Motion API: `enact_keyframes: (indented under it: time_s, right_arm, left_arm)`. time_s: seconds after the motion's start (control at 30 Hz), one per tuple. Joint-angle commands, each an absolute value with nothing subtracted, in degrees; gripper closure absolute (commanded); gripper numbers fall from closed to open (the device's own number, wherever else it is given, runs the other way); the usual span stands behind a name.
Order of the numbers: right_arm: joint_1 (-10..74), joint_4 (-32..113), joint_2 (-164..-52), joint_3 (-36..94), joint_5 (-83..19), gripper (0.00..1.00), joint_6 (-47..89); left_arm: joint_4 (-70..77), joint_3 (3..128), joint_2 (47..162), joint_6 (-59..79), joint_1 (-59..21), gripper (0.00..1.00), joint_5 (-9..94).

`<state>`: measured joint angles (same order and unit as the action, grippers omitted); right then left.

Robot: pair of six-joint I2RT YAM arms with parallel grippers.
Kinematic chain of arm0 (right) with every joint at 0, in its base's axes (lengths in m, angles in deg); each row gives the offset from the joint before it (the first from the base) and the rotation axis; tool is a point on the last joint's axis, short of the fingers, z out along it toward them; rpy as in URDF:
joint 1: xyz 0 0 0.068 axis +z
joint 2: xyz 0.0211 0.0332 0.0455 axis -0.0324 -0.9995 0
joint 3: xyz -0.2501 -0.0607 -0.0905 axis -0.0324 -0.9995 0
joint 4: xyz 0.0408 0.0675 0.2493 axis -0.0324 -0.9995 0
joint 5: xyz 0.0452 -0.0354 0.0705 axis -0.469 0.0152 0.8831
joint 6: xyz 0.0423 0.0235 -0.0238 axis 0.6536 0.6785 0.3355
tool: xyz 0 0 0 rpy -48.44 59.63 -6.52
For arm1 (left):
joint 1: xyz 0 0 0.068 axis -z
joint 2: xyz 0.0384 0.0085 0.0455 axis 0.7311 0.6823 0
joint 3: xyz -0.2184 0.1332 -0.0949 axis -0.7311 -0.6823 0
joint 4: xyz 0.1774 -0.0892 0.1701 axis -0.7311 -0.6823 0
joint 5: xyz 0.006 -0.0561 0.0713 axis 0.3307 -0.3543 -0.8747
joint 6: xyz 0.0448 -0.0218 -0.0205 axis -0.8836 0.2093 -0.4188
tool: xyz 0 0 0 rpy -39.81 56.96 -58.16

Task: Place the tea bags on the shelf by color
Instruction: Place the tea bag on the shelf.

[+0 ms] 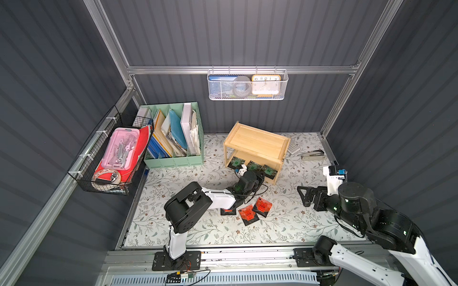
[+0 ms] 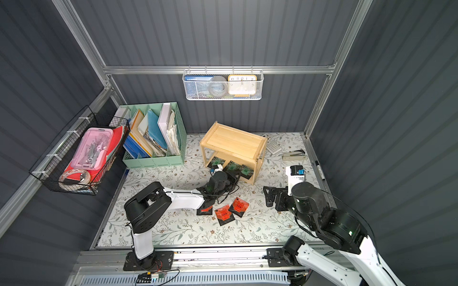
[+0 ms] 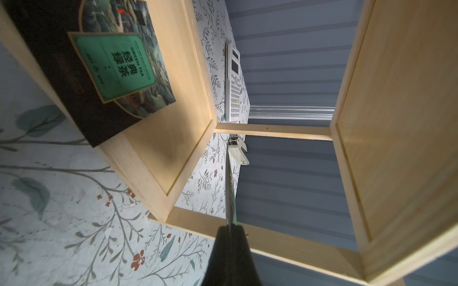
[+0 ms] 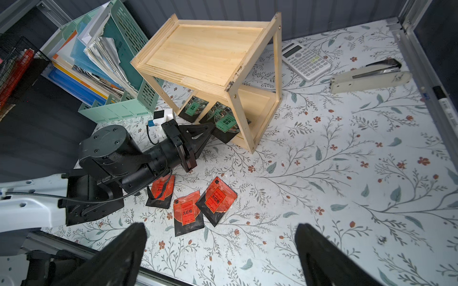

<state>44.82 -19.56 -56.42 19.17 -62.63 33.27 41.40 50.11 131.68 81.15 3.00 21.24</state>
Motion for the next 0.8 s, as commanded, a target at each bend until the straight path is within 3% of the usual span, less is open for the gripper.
enact_keyframes:
  time_s: [0.0,0.77]
  right_arm:
    - [44.7,-21.4,-56.0,20.1,-63.6,0.01,30.7]
    - [44.7,-22.3,-55.3,20.1,-67.6,0.01,27.0]
  left_arm:
    - [39.8,52.3,133.4,81.8,3.2,1.00,20.0]
    - [34.3,62.9,143.1,80.4,0.5,1.00,21.5]
